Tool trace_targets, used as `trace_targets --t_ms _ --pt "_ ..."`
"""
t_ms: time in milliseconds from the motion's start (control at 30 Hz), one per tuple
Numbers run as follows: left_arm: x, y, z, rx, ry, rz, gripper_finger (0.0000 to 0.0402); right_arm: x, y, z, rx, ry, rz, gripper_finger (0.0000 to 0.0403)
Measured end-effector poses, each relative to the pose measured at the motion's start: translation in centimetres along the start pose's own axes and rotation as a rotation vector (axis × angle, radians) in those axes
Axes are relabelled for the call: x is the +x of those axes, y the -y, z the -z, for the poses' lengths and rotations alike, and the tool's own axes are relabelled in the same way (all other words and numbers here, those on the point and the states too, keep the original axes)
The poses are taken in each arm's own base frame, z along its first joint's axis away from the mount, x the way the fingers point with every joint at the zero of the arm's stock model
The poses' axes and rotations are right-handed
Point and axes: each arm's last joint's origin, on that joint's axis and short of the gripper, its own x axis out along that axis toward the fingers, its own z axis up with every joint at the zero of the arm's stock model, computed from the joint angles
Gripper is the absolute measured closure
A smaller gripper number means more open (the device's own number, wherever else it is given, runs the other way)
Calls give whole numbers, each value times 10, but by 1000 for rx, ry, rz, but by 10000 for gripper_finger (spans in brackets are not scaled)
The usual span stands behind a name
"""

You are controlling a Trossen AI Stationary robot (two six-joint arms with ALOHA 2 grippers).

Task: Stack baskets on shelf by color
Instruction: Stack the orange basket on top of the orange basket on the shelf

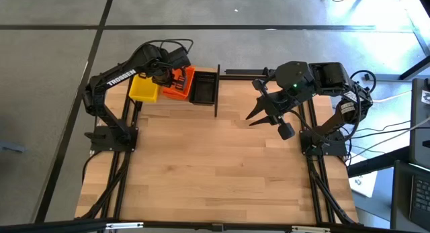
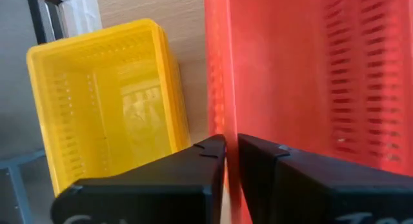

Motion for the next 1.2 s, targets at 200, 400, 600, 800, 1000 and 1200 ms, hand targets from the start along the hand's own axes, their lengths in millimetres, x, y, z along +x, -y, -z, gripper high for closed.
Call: trace_targets --t_ms 200,400,600,800,1000,1200 --pt "1 -1 -1 -1 -3 3 348 0 0 0 1 0 0 312" --pt "-14 -10 2 6 33 40 345 -2 -1 0 -4 4 1 312" --pt "-23 -12 7 12 62 72 344 -4 -1 0 2 7 3 312" --pt "-26 -3 8 91 127 90 344 -4 -1 0 3 7 3 312" --pt "-22 -1 7 148 134 65 363 -4 -1 0 3 7 3 312" --pt "-23 -2 6 145 157 39 397 -4 -1 0 17 7 2 312"
